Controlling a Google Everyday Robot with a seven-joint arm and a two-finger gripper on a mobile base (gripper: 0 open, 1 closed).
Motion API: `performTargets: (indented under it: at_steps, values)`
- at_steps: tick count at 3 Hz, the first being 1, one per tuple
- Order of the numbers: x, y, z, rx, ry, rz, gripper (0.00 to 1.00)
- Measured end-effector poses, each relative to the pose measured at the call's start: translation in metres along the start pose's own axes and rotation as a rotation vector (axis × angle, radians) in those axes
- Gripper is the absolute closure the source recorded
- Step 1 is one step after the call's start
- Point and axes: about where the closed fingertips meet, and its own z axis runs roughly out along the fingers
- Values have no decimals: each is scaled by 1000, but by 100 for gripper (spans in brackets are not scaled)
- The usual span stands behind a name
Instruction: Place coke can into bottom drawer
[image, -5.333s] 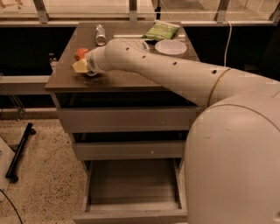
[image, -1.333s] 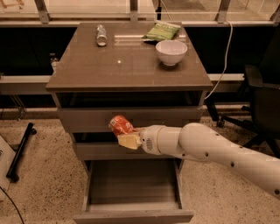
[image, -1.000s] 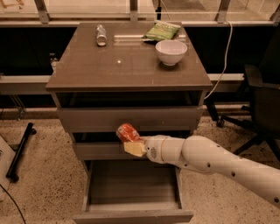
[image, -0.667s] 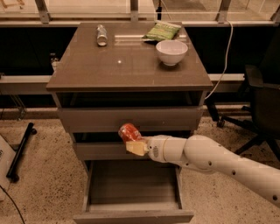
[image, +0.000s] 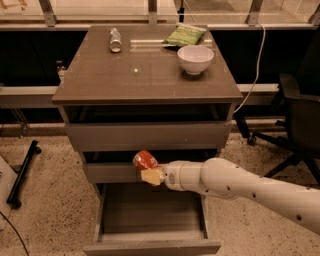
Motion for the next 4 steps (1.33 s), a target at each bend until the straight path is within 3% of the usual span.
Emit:
performTargets:
  at_steps: [2,4]
  values:
    - [56,-27,39,35,44,50,100]
    - [109,-68,72,20,-1,128,100]
